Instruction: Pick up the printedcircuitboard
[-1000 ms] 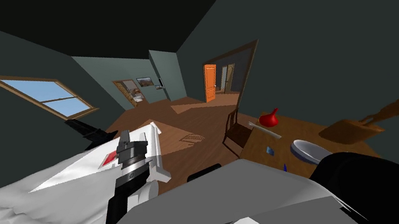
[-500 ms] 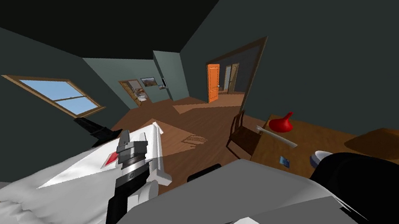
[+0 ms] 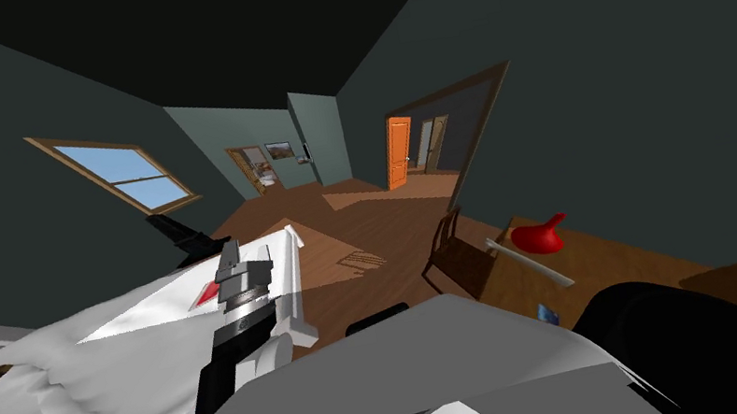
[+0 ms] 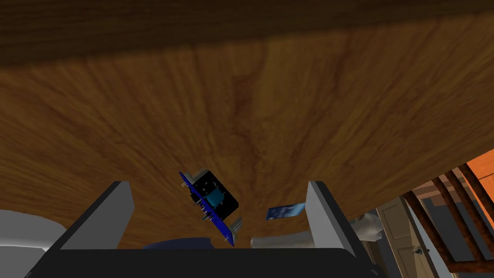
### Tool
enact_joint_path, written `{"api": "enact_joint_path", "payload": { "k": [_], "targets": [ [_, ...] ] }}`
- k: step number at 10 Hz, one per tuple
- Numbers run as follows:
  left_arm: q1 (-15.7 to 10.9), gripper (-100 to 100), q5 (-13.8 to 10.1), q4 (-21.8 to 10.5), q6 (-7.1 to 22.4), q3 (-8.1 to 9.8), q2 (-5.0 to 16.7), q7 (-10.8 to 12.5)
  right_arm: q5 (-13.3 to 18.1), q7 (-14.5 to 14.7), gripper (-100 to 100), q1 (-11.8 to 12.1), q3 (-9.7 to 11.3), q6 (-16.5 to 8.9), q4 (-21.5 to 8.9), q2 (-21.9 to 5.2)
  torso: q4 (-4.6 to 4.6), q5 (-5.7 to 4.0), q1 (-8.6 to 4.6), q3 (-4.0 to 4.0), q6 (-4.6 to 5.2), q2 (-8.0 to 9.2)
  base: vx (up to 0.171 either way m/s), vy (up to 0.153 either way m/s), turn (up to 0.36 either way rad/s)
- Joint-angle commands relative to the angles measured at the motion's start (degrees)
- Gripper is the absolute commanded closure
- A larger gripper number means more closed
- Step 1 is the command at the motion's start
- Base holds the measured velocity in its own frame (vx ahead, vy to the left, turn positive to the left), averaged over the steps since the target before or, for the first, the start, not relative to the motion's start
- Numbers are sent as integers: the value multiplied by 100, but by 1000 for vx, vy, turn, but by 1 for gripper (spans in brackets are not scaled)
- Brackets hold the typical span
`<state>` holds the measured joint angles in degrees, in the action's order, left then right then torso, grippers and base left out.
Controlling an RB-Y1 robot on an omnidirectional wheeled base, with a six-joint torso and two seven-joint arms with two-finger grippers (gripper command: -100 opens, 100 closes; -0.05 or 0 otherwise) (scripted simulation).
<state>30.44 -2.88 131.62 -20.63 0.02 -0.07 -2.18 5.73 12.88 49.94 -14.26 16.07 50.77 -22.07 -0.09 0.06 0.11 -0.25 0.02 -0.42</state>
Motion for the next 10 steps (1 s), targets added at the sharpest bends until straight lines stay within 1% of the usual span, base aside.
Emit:
{"api": "enact_joint_path", "payload": {
  "k": [1, 2, 3, 4, 5, 6, 7, 8, 9, 10],
  "targets": [
    [0, 0, 0, 0, 0, 0, 0, 0, 44, 48, -100, 6, -27, -72, -245, 19, 0, 0, 0, 0, 0, 0, 140, -10, 62],
    [0, 0, 0, 0, 0, 0, 0, 0, 121, 83, -100, 38, -52, -175, -441, 12, 0, 0, -1, 1, 0, 4, 164, -9, 111],
    [0, 0, 0, 0, 0, 0, 0, 0, 121, 83, -100, 38, -52, -175, -513, 12, -1, 0, -1, -3, -2, -4, 129, -12, 51],
    [0, 0, 0, 0, 0, 0, 0, 0, 121, 83, -100, 38, -52, -175, -525, 12, -1, 0, 0, 1, 1, 6, 48, -6, -14],
    [-1, 0, 0, 0, 0, 0, 0, 0, 199, 117, -100, 65, -72, -278, -789, 7, 5, 0, 1, 14, 1, 29, 97, -11, 93],
    [-1, 0, 0, 0, 0, 0, 0, 0, 199, 117, -100, 65, -72, -278, -876, 7, 5, 0, -1, 12, -1, 21, 103, -19, 51],
    [0, 0, 0, 0, 0, 0, 0, 0, 278, 150, -100, 87, -89, -380, -1133, 0, 3, 0, -2, 10, 2, 21, 132, -44, 66],
    [0, 0, 0, 0, 0, 0, 0, 0, 357, 181, -100, 105, -102, -481, -1356, -11, 2, -2, -11, 6, 0, 11, 203, -47, 117],
    [0, 0, 0, 0, 0, 0, 0, 0, 357, 181, -100, 105, -102, -481, -1303, -11, -2, -2, -11, -6, 0, -10, 165, -36, 35],
    [0, 0, 0, 0, 0, 1, 0, 0, 357, 181, -100, 105, -102, -481, -1383, -11, -3, -2, -10, -6, -1, -6, 70, -14, -3]
  ]
}}
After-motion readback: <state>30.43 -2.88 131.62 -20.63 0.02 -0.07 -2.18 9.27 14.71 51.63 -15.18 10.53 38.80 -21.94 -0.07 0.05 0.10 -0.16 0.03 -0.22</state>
